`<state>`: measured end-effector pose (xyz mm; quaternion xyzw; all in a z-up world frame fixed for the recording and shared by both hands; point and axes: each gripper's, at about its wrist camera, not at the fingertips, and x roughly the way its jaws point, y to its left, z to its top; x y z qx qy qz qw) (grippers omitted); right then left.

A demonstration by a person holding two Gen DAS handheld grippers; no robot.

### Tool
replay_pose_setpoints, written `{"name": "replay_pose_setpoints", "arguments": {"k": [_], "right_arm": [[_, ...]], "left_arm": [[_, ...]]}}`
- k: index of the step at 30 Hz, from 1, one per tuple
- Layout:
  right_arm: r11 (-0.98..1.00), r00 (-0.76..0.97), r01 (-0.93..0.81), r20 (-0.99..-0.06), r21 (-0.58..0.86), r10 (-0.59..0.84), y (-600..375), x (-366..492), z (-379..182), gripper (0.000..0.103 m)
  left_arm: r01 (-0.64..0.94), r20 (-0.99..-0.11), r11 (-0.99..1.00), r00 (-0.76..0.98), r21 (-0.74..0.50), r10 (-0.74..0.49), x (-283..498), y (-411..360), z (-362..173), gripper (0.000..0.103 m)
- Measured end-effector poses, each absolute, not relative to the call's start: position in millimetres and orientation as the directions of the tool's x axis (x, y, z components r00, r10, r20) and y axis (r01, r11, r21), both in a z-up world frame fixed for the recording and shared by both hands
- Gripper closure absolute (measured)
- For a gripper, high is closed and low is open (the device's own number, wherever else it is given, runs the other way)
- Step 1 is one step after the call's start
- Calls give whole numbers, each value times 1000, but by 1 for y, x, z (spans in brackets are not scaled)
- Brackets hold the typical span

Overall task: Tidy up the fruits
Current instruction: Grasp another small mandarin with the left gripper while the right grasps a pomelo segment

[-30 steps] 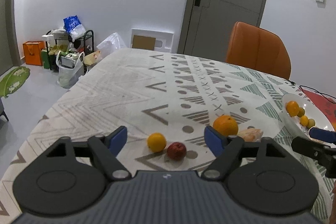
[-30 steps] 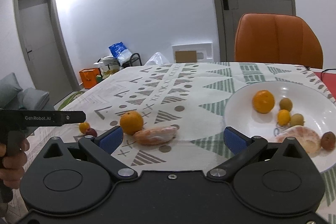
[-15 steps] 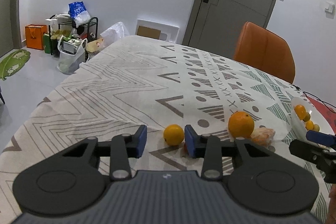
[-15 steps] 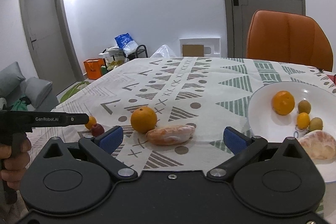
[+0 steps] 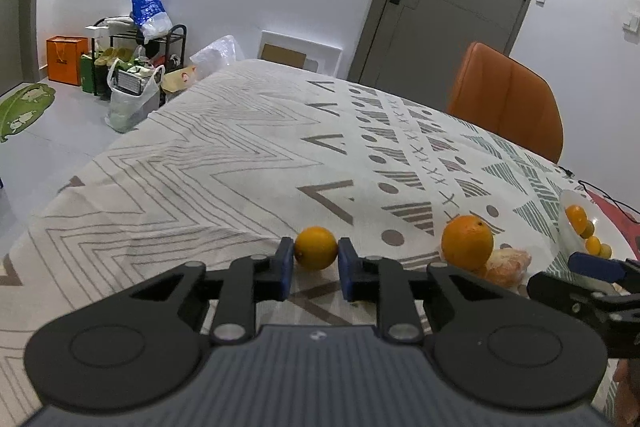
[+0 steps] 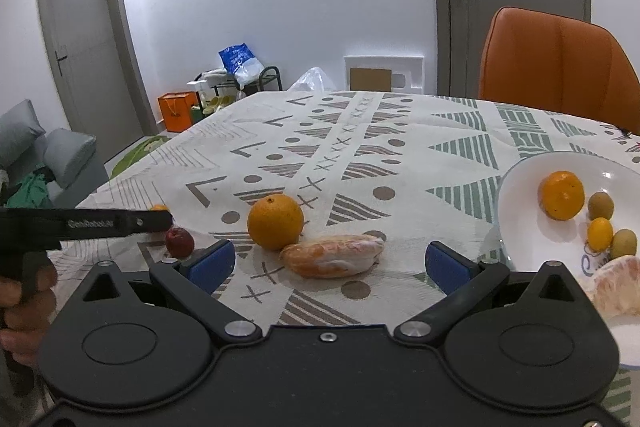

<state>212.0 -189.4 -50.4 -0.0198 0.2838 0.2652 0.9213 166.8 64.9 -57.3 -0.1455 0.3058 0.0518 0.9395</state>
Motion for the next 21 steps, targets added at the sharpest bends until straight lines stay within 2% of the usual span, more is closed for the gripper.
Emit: {"name": "replay_pose_setpoints", "arguments": {"k": [21], "right_arm": [[857, 661, -508, -599, 86, 452, -167, 233, -63, 0]], "left_arm": [[-220, -579, 944, 815, -247, 38, 151, 84, -47, 81]]}}
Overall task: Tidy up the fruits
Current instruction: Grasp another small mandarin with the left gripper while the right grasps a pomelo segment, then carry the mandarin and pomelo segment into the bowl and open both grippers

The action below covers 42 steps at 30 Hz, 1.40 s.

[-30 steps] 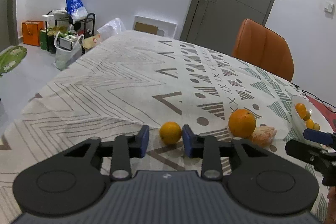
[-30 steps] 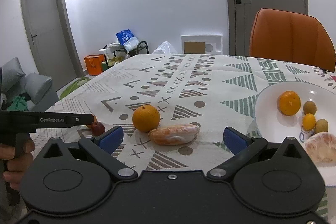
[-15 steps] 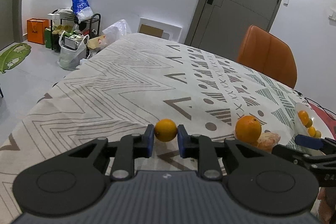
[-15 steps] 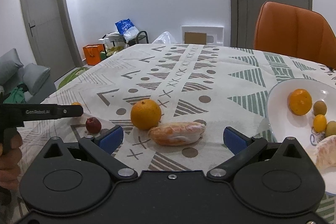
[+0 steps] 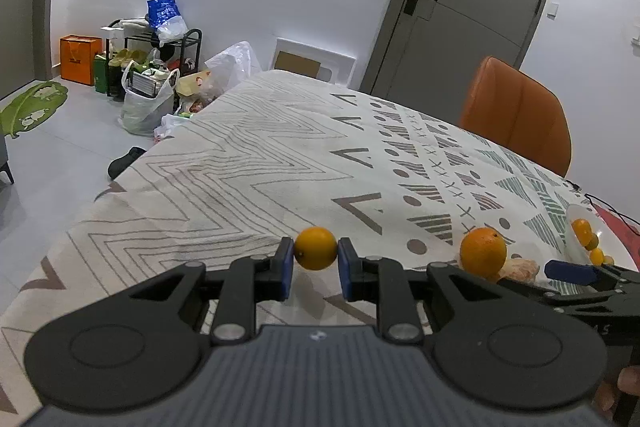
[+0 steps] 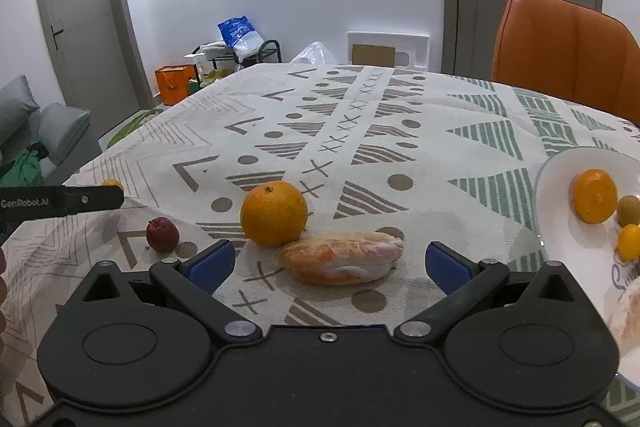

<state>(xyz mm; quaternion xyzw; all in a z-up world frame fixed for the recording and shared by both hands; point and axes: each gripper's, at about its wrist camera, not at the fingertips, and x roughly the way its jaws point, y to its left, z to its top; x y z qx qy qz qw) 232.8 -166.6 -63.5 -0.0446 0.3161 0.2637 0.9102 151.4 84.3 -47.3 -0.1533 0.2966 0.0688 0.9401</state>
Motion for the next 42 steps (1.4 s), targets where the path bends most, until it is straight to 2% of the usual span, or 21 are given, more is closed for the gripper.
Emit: {"name": "replay_pose_setpoints", "arguments": {"k": [8, 9, 10, 12, 14, 42], "right_arm": [[862, 653, -502, -619, 79, 437, -161, 238, -70, 2], [861, 661, -504, -615, 62, 431, -160, 238, -70, 10], [863, 670, -503, -612, 40, 420, -159, 237, -69, 26], [865, 668, -500, -619, 36, 412, -160, 238, -65, 38], [859, 651, -506, -621, 74, 437, -164, 238, -63, 38], [859, 738, -494, -459, 133, 495, -220, 198, -18, 39]], "left_arm": [[-209, -567, 943, 823, -258, 27, 148, 87, -45, 81], [-207, -564, 943, 825, -261, 25, 148, 88, -44, 81], [-205, -562, 942, 827, -264, 23, 147, 88, -44, 81], [-204, -557, 943, 830, -262, 25, 146, 88, -43, 81], [-197, -552, 945, 834, -262, 21, 146, 86, -41, 81], [-106, -505, 979, 863, -172, 5, 149, 22, -6, 81]]}}
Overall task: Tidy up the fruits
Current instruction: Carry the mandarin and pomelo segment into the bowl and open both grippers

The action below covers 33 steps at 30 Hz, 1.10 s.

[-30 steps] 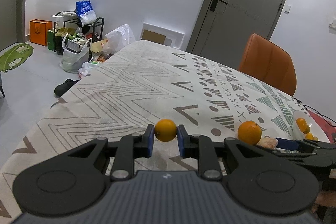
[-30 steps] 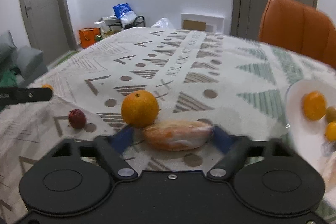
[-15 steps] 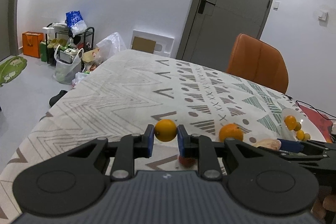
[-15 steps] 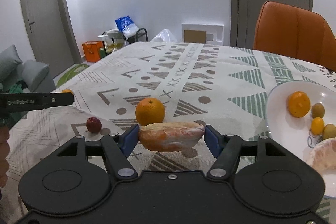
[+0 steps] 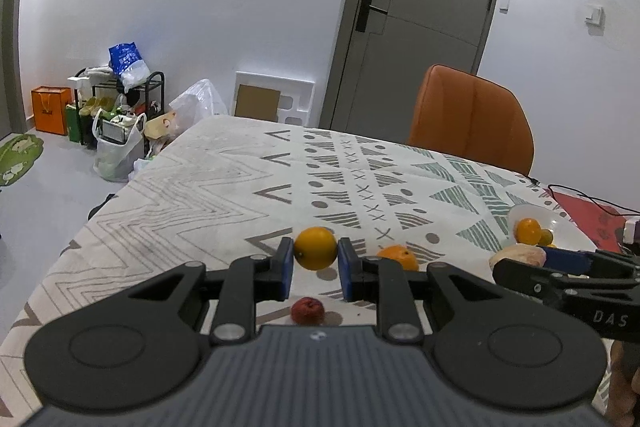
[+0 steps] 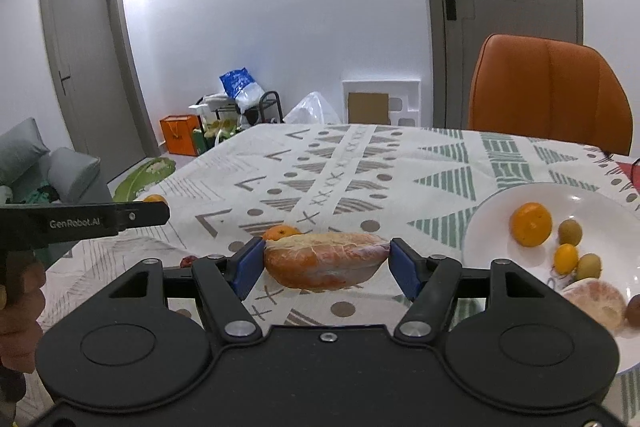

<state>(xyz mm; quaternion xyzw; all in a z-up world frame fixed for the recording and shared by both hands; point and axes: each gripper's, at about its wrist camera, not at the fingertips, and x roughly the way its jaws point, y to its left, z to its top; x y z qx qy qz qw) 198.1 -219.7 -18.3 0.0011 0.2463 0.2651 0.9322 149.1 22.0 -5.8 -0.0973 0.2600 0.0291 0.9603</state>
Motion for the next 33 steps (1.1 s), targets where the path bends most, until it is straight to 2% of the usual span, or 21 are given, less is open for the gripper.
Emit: {"name": "replay_pose_setpoints", "arguments": {"k": [17, 33], "right_arm": [[885, 782, -435, -418, 165, 463, -265, 191, -16, 39], [919, 823, -347, -409, 188, 394, -319, 196, -24, 39]], "left_arm": [[-67, -480, 988, 877, -136, -7, 151, -16, 8, 81], [16, -464, 992, 883, -124, -72, 161, -55, 7, 81]]}}
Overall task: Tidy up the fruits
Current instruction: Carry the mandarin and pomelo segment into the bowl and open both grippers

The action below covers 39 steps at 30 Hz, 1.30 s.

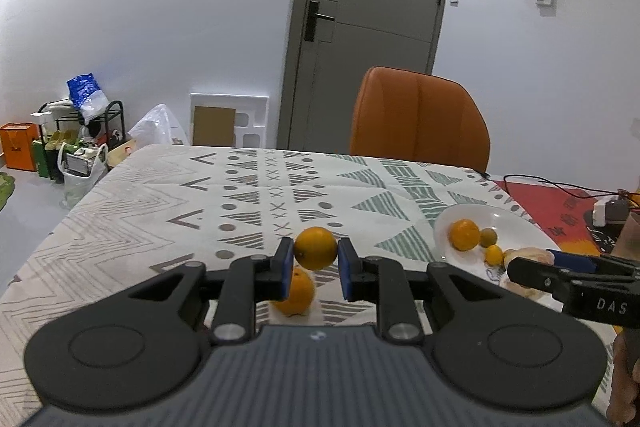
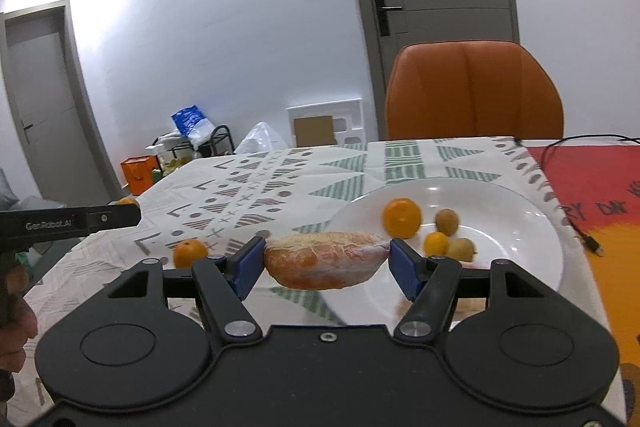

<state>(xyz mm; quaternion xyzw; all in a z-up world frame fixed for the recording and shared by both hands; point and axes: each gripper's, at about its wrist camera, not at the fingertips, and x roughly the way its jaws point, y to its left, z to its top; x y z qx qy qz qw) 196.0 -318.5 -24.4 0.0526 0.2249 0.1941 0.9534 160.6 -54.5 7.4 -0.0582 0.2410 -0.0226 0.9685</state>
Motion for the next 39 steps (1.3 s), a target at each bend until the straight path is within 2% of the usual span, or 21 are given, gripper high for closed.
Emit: {"name": "replay_pose_setpoints", "arguments": {"k": [33, 35, 37, 39], "right_arm": [[960, 869, -190, -419, 204, 261, -386, 244, -39, 38], [963, 880, -172, -407, 206, 244, -388, 245, -39, 33], [965, 885, -155, -405, 212, 231, -391, 245, -39, 24], [961, 882, -163, -404, 222, 243, -392, 243, -39, 23]], "left_arm": [[169, -506, 978, 837, -122, -208, 221, -138, -5, 81], [178, -510, 976, 833, -122, -216, 225, -143, -7, 81], [188, -513, 975, 828, -121, -224, 229, -148, -9, 81], [195, -519, 973, 823, -123, -230, 232, -153, -11, 81]]}}
